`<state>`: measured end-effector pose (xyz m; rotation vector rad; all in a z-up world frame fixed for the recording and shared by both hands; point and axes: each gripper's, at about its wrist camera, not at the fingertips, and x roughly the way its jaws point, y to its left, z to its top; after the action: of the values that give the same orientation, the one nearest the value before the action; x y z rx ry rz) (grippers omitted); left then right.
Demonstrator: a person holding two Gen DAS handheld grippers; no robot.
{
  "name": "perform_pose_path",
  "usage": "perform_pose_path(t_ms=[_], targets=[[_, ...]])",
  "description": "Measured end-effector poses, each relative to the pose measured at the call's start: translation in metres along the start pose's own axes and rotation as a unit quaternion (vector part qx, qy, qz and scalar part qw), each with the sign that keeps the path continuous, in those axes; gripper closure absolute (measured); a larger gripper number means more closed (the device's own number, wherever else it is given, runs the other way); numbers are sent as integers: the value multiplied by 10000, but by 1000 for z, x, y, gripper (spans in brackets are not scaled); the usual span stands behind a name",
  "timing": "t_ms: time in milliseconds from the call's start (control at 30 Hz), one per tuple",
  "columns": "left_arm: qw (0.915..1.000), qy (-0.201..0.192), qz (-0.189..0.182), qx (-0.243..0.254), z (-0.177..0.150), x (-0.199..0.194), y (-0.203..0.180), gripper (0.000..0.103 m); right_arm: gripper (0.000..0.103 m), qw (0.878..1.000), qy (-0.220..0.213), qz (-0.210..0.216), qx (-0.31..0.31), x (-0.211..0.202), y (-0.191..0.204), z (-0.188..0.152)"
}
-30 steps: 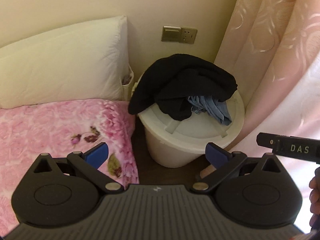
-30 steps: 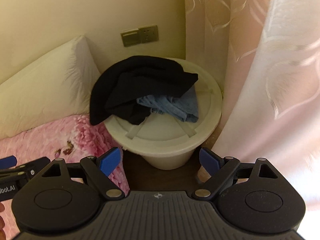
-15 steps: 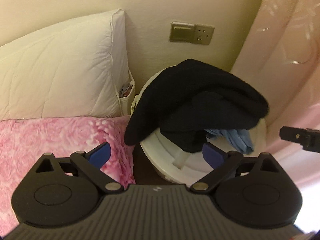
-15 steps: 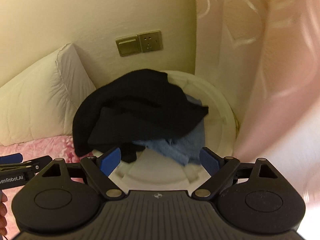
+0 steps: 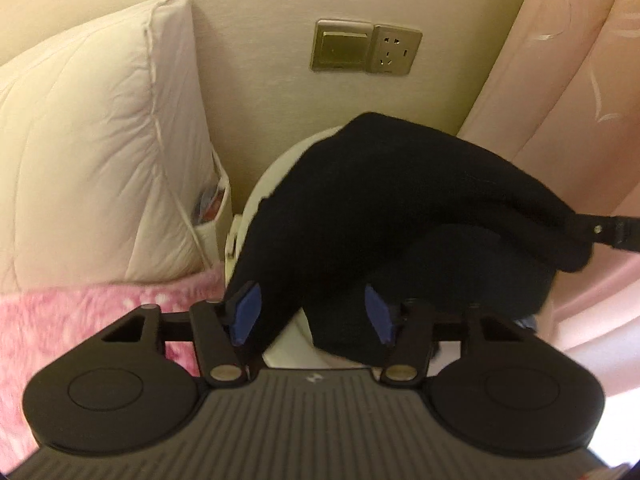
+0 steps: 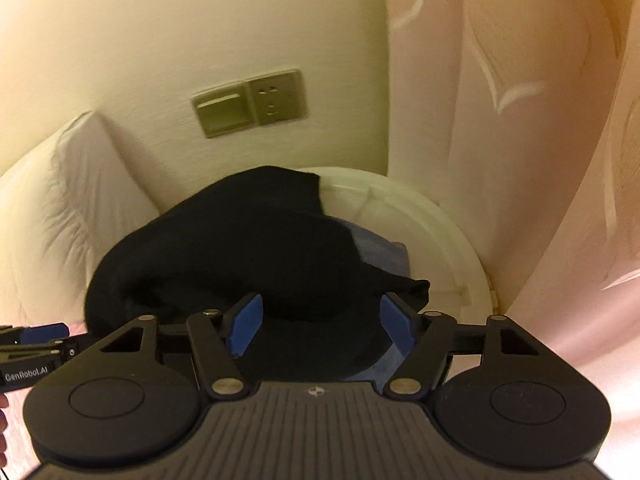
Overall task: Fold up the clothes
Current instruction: 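Reach both grippers to the black garment on the white bin and grasp it, then lift the black garment with both grippers and carry it over the bed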
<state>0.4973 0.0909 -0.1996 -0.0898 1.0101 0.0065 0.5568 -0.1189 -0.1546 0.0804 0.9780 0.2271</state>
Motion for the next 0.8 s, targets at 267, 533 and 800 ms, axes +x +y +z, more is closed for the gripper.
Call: perform_pose_path(t_ms=[267, 533, 800], targets=[[9986, -102, 98, 500, 7, 46, -2, 39, 34, 9957, 59, 464, 795, 26, -21, 1], [9982, -187, -83, 569, 12, 55, 0, 75, 53, 9920, -38, 941, 839, 27, -19, 4], [9989, -222, -59, 417, 12, 48, 1, 95, 86, 9816, -75, 1386, 1307, 27, -27, 14]])
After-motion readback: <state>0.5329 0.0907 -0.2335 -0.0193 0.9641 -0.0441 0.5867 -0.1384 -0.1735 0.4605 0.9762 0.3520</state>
